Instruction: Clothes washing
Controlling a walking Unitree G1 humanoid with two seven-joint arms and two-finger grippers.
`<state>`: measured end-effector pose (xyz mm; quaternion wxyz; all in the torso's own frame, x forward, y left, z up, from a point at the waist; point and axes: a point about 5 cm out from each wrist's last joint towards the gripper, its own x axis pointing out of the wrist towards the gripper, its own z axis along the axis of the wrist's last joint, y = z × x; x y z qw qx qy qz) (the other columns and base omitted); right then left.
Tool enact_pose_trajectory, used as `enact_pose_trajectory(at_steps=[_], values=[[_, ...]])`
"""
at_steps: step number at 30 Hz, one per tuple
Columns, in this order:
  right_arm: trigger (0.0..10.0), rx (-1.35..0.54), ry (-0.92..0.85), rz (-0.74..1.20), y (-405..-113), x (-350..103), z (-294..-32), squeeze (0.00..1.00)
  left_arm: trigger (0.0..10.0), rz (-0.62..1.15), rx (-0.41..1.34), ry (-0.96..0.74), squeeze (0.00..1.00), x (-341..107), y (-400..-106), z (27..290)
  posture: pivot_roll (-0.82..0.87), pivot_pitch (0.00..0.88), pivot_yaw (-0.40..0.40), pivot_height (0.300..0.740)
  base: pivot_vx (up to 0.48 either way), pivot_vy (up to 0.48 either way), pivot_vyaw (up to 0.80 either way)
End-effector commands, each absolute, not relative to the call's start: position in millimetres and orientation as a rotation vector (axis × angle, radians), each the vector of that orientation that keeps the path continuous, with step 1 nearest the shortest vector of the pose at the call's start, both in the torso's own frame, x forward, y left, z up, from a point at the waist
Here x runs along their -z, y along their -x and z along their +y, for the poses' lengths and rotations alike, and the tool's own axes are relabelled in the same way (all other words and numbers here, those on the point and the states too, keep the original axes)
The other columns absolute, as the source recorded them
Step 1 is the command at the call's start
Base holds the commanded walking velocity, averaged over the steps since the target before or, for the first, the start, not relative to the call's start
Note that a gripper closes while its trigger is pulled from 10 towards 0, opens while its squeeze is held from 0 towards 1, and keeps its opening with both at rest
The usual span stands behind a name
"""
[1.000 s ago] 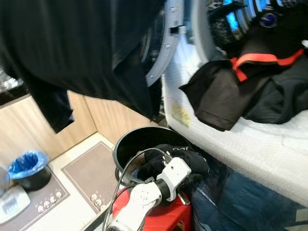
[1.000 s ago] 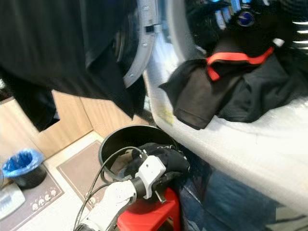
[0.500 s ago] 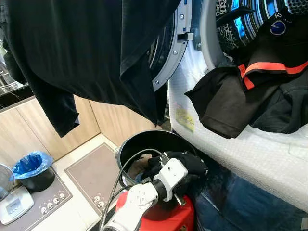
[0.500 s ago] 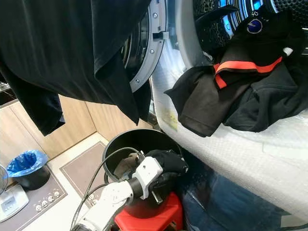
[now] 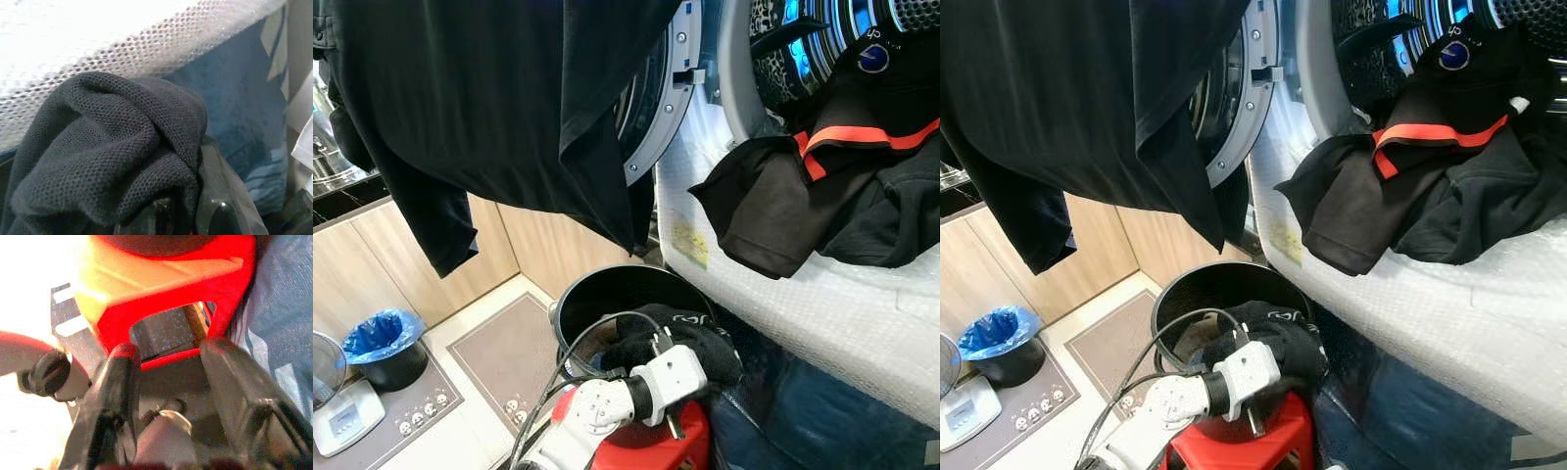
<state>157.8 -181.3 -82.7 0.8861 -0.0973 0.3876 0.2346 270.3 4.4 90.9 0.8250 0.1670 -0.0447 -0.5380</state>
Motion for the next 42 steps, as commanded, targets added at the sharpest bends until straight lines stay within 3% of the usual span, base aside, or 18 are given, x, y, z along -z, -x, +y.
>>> enact_pose_trajectory(at_steps=[1,8,9,10,11,24,25,35,42], values=[[10.0,-0.537,0.243,0.771,-163,79,-179,0.0,10.0,-0.138,1.182,-0.369,0.0,-99,-269,-1,-0.04,0.0,0.077,0.74,0.0,0.0,0.0],[10.0,-0.601,0.309,0.604,-182,60,-189,0.0,10.0,-0.121,1.207,-0.349,0.0,-107,-271,-5,-0.05,0.0,0.085,0.74,0.0,0.0,0.0],[10.0,-0.606,0.301,0.573,-185,56,-190,0.16,10.0,-0.121,1.211,-0.349,0.0,-108,-272,-5,-0.05,0.0,0.091,0.74,0.0,0.0,0.0],[10.0,-0.611,0.279,0.528,-190,50,-191,0.49,10.0,-0.122,1.215,-0.351,0.0,-110,-272,-5,-0.05,0.0,0.094,0.74,0.0,0.0,0.0],[10.0,-0.615,0.273,0.504,-191,48,-192,1.0,10.0,-0.122,1.217,-0.351,0.0,-110,-272,-5,-0.05,0.0,0.094,0.74,0.0,0.0,0.0],[10.0,-0.585,0.05,0.31,-202,21,-200,0.97,10.0,-0.168,1.186,-0.258,0.0,-130,-279,-8,-0.08,0.0,0.113,0.74,0.0,0.0,0.0],[10.0,-0.579,-0.016,0.275,-204,14,-201,0.0,10.0,-0.208,1.149,-0.226,0.0,-140,-283,-10,-0.09,0.0,0.113,0.74,0.0,0.0,0.0],[10.0,-0.536,-0.253,0.011,-232,-49,-204,0.0,10.0,-0.364,1.119,-0.138,0.0,-188,-289,-19,-0.1,0.0,0.112,0.74,0.0,0.0,0.0],[10.0,-0.523,-0.3,-0.134,-246,-93,-202,0.0,10.0,-0.39,1.108,-0.123,0.0,-198,-290,-21,-0.11,0.0,0.111,0.74,0.0,0.0,0.0]])
